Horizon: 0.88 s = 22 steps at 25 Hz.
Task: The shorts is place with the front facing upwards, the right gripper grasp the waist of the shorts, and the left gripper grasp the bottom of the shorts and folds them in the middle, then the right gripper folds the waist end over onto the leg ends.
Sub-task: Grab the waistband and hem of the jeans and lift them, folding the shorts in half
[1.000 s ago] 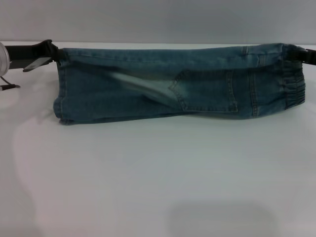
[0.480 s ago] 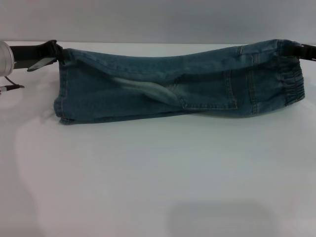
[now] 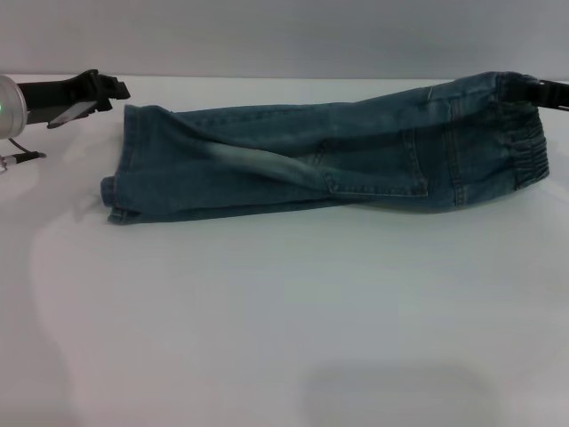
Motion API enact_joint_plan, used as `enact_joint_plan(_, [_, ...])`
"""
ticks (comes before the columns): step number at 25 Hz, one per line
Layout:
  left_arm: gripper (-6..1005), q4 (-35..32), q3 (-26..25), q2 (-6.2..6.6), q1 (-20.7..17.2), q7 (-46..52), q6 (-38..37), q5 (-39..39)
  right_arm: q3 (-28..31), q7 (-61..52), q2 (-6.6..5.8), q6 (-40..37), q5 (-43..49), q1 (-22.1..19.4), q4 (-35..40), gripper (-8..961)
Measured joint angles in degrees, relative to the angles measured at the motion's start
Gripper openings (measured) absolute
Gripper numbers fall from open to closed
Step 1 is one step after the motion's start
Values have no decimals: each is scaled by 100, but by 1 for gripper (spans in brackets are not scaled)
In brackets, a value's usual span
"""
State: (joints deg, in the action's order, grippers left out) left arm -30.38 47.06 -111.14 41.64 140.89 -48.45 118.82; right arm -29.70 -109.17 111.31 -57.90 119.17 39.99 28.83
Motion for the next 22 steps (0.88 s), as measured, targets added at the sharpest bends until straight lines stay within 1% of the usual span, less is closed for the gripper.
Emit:
enact_joint_plan(4, [259, -34, 0, -30, 2, -31, 11, -4, 19, -1, 6, -2, 0, -7, 0, 27])
enact_joint_plan(6, [499, -108, -2, -69, -5, -44, 14, -5, 35, -1, 11, -2, 0, -12, 0, 30])
enact_joint_plan(7, [533, -183, -36, -112, -15, -91, 20, -12, 37, -2, 11, -2, 0, -12, 0, 32])
enact_joint_plan(8, [567, -203, -54, -127, -19, -113, 19, -14, 37, -2, 11, 0, 0, -12, 0, 34])
enact_joint_plan(12, [703, -276, -338, -250, -21, -425, -42, -117, 30, -86, -1, 24, 1, 23, 0, 41])
enact_joint_plan(16, [751, -282, -425, -302, -28, -673, -90, -335, 0, -212, -39, 90, 38, 129, 0, 48])
enact_joint_plan(22, [824, -281, -427, -305, -37, -716, -194, -395, -20, -755, -156, 450, 268, 256, -3, 59])
